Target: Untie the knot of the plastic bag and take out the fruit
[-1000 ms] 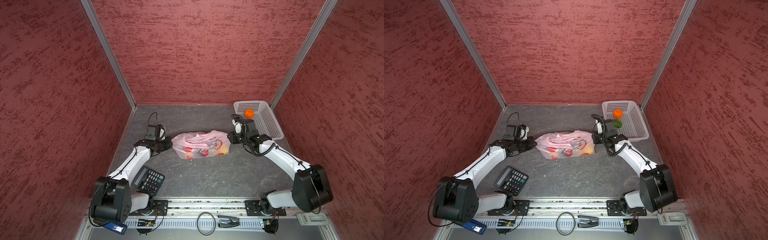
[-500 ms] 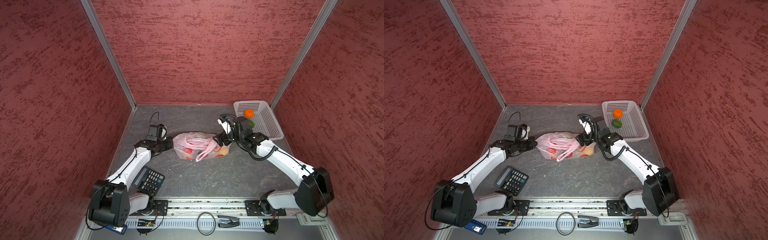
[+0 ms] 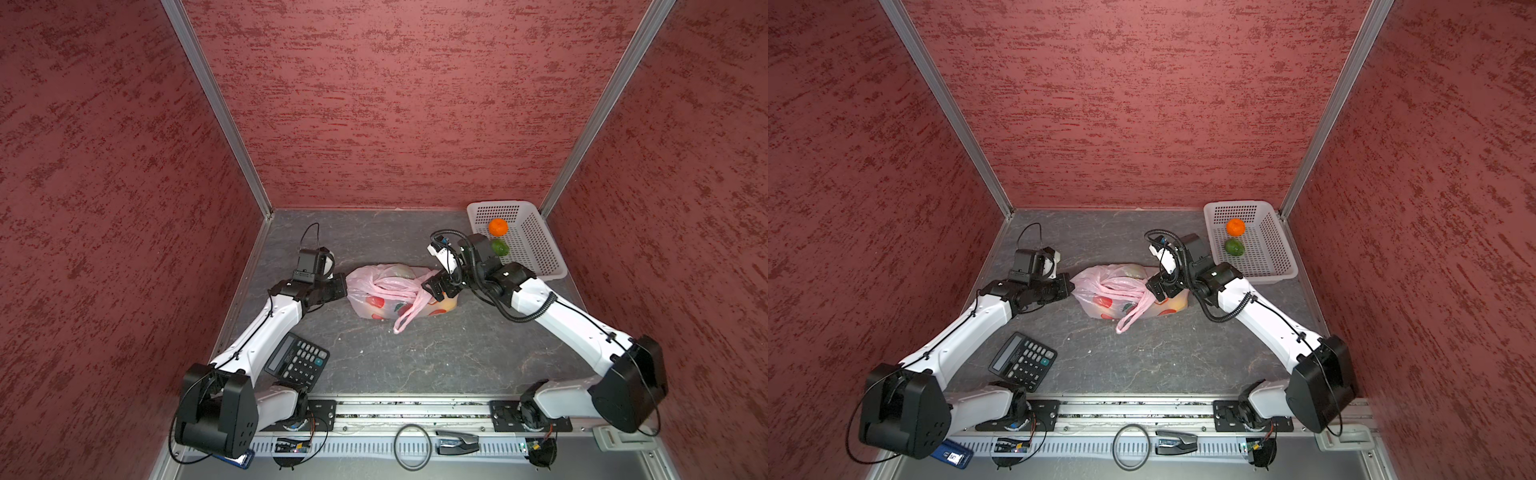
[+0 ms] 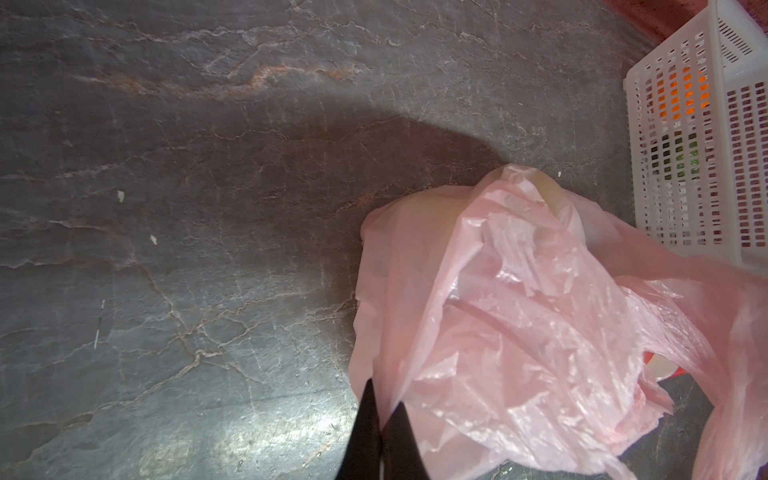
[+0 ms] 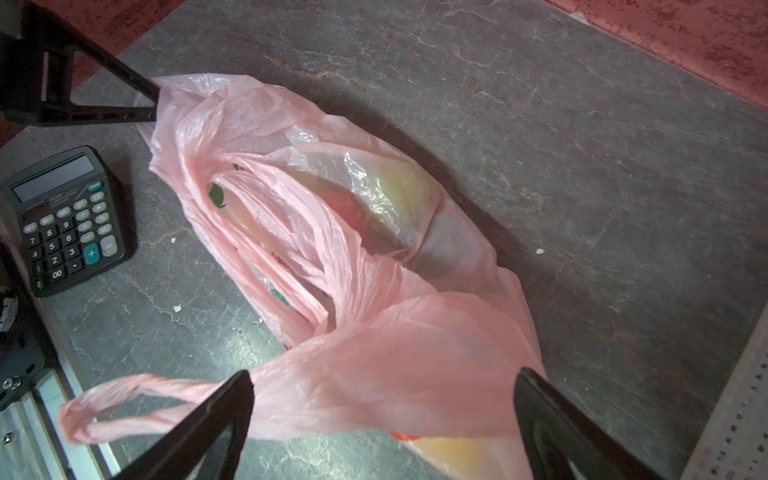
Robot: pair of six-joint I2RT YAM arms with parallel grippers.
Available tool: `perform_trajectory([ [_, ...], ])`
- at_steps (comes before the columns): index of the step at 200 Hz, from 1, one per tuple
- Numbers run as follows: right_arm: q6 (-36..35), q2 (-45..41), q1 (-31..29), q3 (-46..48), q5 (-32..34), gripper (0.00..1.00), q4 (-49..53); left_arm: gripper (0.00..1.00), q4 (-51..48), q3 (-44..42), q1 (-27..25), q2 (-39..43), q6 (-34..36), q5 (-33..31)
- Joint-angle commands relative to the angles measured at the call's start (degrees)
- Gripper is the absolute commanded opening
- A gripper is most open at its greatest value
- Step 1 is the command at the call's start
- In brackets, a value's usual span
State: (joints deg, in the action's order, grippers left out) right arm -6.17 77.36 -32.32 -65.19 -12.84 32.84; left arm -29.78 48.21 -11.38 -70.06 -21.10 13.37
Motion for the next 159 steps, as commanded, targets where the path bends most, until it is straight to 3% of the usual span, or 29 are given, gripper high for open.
perform_trajectory([
  [1,3.6,-1.5,-0.3,-1.1,-0.1,0.99,6.5,0.0,-0.5,2.1,-0.2,1.1,1.0,-0.8],
  [33,17.5,1.9,-0.9,-2.5,-7.9,0.99,6.3,0.0,0.8,2.4,-0.7,2.2,1.1,2.3],
  [64,27.2,5.2,-2.0,-1.8,-5.4,0.98,3.6,0.0,0.5,2.0,-1.6,2.9,1.4,3.0],
  [92,30.6,9.7,-1.9,-2.5,-5.5,0.97,2.6,0.0,0.8,1.2,-1.9,3.3,1.1,3.1],
  [116,31.8,13.2,-2.0,-4.2,-3.2,0.77,3.8,0.0,1.3,0.7,-2.1,3.6,0.9,2.7],
  [152,33.8,14.3,-2.1,-2.9,4.3,0.7,3.6,0.0,1.5,-0.3,-2.1,4.6,0.7,2.4],
  [159,33.9,14.6,-2.1,-3.1,5.4,0.53,3.6,0.0,1.6,-0.8,-2.1,4.9,0.6,2.4],
])
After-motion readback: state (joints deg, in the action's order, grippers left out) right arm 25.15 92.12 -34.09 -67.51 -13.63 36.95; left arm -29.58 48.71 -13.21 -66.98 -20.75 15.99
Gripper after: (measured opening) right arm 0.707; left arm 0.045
